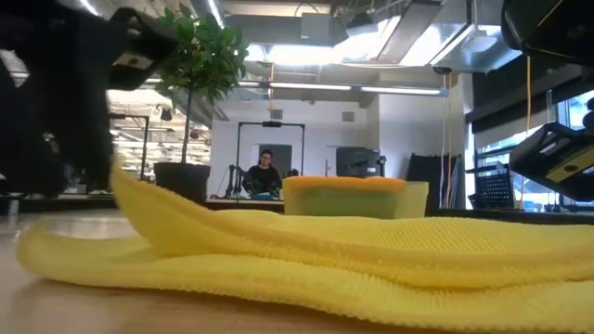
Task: Fold microfiber towels
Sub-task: Fold the yellow microfiber towel
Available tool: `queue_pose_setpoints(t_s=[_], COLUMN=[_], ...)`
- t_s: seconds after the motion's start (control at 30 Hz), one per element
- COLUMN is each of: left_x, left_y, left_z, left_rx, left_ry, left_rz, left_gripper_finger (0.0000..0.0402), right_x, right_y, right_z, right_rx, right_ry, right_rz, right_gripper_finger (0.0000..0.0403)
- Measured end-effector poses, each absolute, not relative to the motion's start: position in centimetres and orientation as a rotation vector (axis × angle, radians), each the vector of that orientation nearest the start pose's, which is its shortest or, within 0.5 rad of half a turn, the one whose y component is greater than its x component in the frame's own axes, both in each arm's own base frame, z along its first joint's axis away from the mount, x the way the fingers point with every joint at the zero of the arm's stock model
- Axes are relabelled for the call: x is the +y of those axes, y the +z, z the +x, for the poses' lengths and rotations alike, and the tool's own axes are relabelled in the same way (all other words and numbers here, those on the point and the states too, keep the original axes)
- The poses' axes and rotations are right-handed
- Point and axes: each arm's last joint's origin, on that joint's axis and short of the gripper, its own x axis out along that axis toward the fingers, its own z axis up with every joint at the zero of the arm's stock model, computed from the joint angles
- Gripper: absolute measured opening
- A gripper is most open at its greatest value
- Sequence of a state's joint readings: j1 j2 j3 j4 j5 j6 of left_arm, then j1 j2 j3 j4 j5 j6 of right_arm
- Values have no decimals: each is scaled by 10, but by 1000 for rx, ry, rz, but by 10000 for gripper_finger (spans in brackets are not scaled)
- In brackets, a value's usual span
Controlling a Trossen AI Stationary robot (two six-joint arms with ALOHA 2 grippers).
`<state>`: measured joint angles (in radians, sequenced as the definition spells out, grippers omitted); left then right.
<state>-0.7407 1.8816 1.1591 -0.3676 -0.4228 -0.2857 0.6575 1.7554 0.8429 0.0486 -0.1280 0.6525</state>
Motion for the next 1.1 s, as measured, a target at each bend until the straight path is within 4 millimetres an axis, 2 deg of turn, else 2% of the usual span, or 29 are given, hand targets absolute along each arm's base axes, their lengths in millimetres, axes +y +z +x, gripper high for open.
queue_pose_setpoints(t_s=[0.27, 0.67, 0.93, 1.1], left_x=[-236, -221, -224, -226], left_y=[156, 156, 158, 156], left_z=[285, 296, 301, 298], left_rx=[896, 903, 900, 913], left_ry=[-104, -66, -167, -192], left_rz=[333, 341, 277, 338], left_gripper_finger=[123, 157, 157, 129], right_x=[204, 204, 204, 204], right_y=[133, 133, 133, 133], right_z=[258, 258, 258, 258], right_rx=[1046, 1045, 1045, 1045], right_ry=[423, 423, 423, 423], right_rz=[351, 350, 351, 352], right_gripper_finger=[20, 20, 20, 20])
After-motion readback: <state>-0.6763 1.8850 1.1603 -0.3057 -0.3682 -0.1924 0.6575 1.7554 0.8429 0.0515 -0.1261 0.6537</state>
